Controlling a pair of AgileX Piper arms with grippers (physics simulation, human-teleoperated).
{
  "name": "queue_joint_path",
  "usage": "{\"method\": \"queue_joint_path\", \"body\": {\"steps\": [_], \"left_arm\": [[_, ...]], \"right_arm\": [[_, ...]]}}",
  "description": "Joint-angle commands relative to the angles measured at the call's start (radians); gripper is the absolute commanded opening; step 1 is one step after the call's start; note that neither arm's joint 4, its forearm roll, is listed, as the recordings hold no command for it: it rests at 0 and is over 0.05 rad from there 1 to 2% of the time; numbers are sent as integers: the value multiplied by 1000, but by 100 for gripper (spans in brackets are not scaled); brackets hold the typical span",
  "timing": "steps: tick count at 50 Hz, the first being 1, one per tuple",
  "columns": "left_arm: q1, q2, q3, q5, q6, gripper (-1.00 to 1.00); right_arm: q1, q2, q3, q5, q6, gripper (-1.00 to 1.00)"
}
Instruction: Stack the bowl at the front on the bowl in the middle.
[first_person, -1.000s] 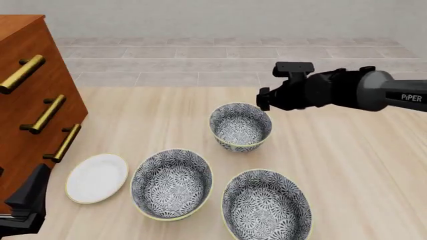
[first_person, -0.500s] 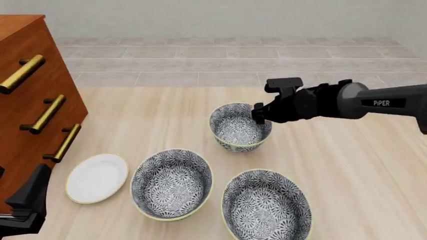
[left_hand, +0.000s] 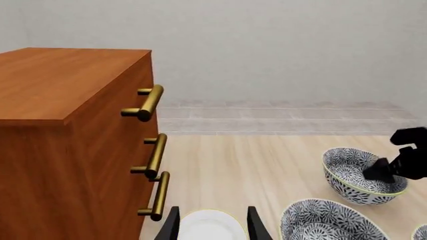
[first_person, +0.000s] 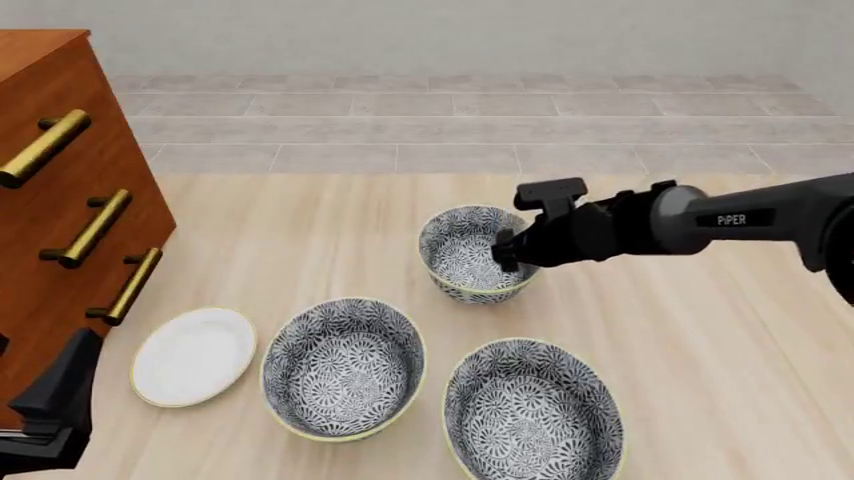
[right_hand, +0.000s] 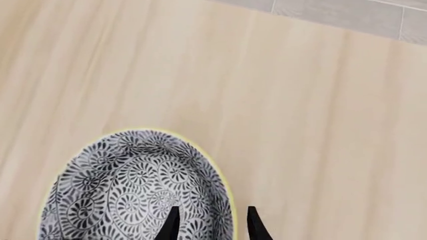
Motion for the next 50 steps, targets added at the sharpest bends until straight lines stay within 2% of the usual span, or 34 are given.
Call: {"method": "queue_joint_path", "body": {"steps": [1, 7, 8, 18, 32, 50], "left_arm": [[0, -3, -1, 3, -1, 100], [2, -2, -2, 3, -2, 100], [2, -2, -3, 2, -1, 100], [2, -3, -3, 4, -1, 100], [1, -7, -1, 7, 0, 100], [-3, -6, 2, 6, 0, 100]], "right_arm": [[8, 20, 13, -20, -9, 100], [11, 24, 15, -23, -6, 100], [12, 23, 15, -22, -5, -100], [24, -15, 24, -18, 0, -100], [1, -49, 18, -12, 17, -100], [-26, -202, 15, 34, 20, -100]]}}
